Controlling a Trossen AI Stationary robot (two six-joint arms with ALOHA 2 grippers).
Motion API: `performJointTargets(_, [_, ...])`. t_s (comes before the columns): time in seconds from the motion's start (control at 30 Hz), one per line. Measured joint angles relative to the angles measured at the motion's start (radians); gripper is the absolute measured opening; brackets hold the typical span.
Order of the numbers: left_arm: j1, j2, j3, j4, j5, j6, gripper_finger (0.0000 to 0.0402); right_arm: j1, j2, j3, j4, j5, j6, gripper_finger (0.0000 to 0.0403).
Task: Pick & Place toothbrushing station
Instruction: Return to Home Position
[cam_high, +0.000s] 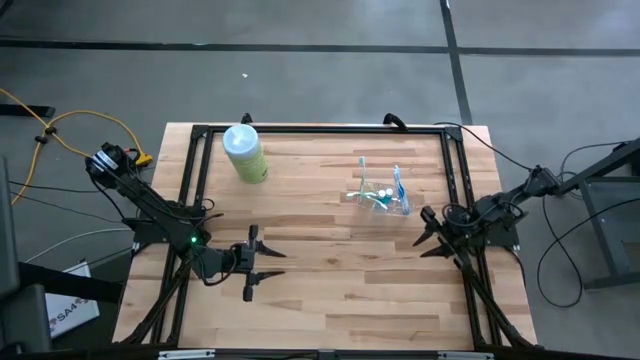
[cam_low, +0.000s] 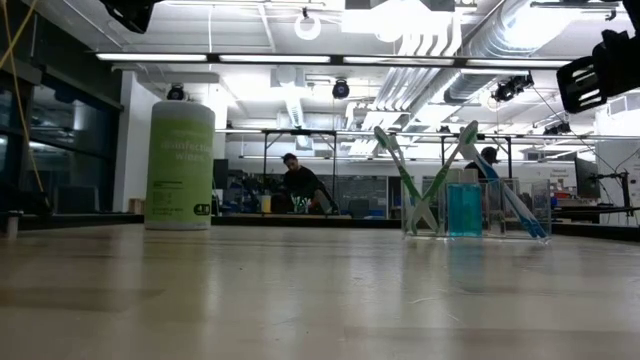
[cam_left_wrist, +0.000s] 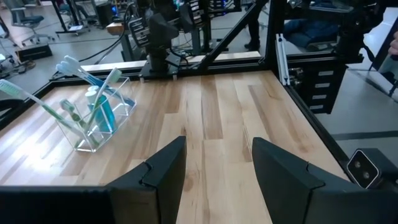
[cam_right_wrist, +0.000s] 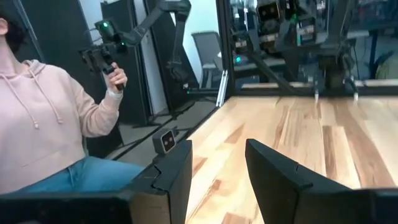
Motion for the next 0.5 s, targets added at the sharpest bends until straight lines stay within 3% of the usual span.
performJointTargets(0.5, [-0.026, 0.0, 0.0, 0.0, 0.0, 0.021, 0.0177, 0.0, 0.0, -0.011, 0.02, 0.007, -0.044, 0.0142])
